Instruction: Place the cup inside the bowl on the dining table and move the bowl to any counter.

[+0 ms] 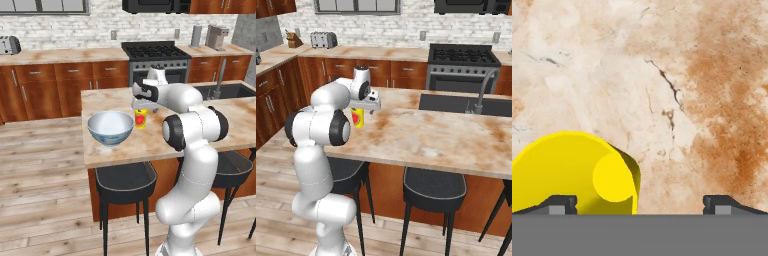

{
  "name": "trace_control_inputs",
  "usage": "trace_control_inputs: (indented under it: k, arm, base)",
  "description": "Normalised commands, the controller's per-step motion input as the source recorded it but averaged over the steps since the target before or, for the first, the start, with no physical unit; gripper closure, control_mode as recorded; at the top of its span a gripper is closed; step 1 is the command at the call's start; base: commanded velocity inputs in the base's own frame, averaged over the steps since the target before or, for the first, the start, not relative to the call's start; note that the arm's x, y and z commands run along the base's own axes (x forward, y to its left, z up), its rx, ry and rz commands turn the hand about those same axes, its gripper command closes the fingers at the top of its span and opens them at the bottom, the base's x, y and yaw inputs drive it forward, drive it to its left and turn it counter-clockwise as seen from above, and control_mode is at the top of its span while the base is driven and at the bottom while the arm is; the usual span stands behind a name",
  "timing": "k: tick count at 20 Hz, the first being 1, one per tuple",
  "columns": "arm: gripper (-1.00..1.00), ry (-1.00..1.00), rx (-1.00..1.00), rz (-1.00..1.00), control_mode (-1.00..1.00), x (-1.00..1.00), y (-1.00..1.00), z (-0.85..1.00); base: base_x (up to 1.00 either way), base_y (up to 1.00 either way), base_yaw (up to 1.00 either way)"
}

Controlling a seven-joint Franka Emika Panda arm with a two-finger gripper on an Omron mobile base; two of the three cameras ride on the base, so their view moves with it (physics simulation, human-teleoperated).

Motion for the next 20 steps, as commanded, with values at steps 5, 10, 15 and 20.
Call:
trace_control_inputs:
  k: [5,10,15,20]
  arm:
    - [1.0,0.0,0.0,0.0,-1.0,0.0,0.0,0.0]
    - [1.0,0.0,0.0,0.0,-1.0,0.0,0.0,0.0]
    - [1.0,0.0,0.0,0.0,-1.0,0.0,0.0,0.01]
    - [1.0,0.0,0.0,0.0,-1.0,-0.03,0.0,0.27]
  base:
    - [0.0,0.0,0.0]
    - [0.0,0.0,0.0]
    - [0.0,0.0,0.0]
    - [0.0,0.0,0.0]
